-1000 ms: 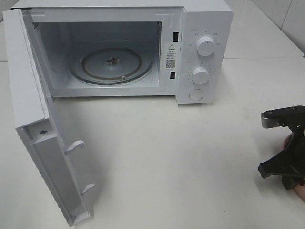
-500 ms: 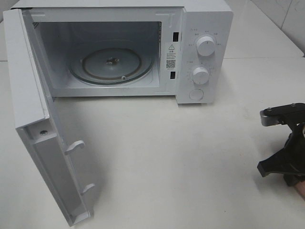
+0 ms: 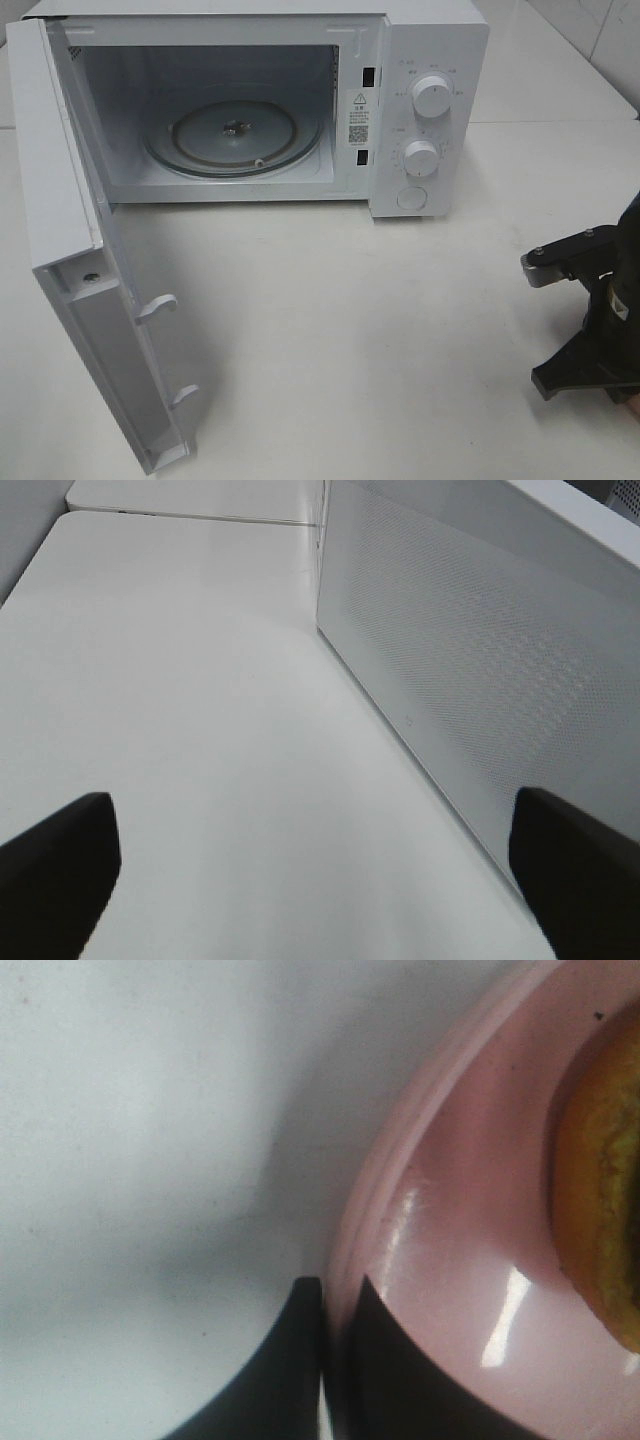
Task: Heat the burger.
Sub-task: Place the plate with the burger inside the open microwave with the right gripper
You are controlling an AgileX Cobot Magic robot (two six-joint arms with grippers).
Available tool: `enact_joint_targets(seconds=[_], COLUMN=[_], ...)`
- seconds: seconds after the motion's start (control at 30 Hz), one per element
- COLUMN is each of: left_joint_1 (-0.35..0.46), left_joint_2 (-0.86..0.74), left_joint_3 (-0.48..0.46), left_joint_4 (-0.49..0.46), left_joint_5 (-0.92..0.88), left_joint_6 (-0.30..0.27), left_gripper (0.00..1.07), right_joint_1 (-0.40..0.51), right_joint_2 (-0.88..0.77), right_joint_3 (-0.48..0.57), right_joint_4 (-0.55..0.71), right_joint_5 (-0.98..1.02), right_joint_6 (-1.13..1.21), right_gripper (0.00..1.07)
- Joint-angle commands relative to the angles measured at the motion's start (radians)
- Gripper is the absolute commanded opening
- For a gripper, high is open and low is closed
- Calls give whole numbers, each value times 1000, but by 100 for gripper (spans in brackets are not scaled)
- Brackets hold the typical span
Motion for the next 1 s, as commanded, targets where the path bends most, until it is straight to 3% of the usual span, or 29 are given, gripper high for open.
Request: enact_joint_targets(seconds=[0.03,0.2,0.93,1.0], left_joint_1=[0,0,0,0], left_joint_2=[-15,-15,-15,-15], left_joint_3=[3,3,3,3], left_joint_4=[-1,-1,-1,-1], left_joint_5=[-14,-14,-14,-14], left_joint_6=[-3,-3,-3,-3], left_gripper=[98,98,98,98], right_joint_1=[25,74,229,276], right_joint_2=[-5,-54,-205,-210], right_joint_3=[5,5,5,5], right_joint_4=[-30,-122,-185,-185], right_joint_5=[36,100,207,224], right_joint_6=[21,93,75,57], right_gripper=[0,0,0,0])
